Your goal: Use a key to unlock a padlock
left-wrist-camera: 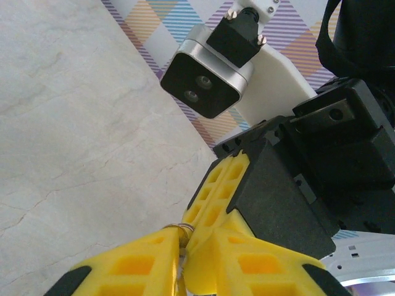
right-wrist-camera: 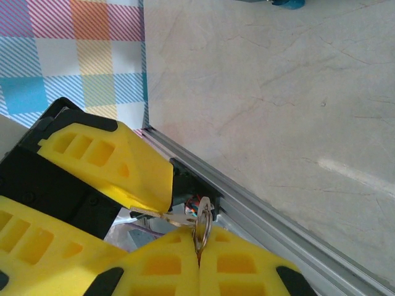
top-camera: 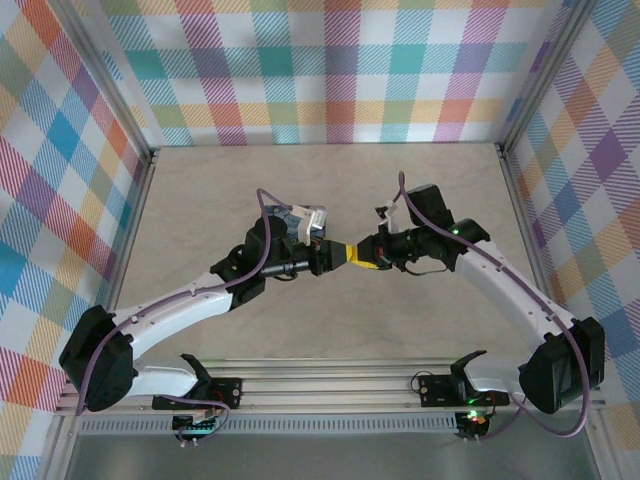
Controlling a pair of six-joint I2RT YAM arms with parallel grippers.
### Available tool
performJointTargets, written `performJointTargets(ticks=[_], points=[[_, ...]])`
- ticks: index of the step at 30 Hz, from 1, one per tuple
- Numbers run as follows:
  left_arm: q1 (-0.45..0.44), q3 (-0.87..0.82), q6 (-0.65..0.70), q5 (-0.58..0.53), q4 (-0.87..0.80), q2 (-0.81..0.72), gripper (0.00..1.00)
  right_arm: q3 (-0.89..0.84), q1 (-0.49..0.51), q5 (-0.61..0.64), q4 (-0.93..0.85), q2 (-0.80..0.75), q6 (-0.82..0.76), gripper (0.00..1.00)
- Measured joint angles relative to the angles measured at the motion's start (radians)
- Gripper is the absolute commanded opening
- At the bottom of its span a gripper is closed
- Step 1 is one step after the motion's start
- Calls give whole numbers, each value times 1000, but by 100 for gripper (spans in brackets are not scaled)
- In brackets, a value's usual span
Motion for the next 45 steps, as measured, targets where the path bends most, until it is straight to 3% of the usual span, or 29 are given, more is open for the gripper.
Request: performJointTargets(ticks=[5, 20, 23, 26, 29, 33, 37, 42, 45], points=[[0, 21, 11, -16, -53, 11, 0, -31, 0, -5, 28, -2, 32, 0], [8, 268, 165, -25, -438, 33, 0, -83, 0, -8, 150, -97, 84, 4], [8, 316, 191, -18, -496, 51, 0, -85, -2, -8, 161, -105, 79, 19], [8, 346, 213, -15, -546, 70, 0, -85, -3, -8, 155, -106, 59, 26], [9, 375, 233, -16, -591, 93, 0, -83, -11, -10, 133, -107, 15, 45], [17, 438, 270, -15, -658, 130, 0, -61, -37, -8, 64, -116, -92, 54], [31, 521, 313, -7, -722, 170, 0, -31, -64, -3, 0, -164, -244, 51], [57, 607, 364, 27, -800, 183, 0, -31, -71, 3, 1, -241, -454, 31], [75, 645, 391, 64, -841, 183, 0, -32, -71, -4, 26, -257, -558, 29]])
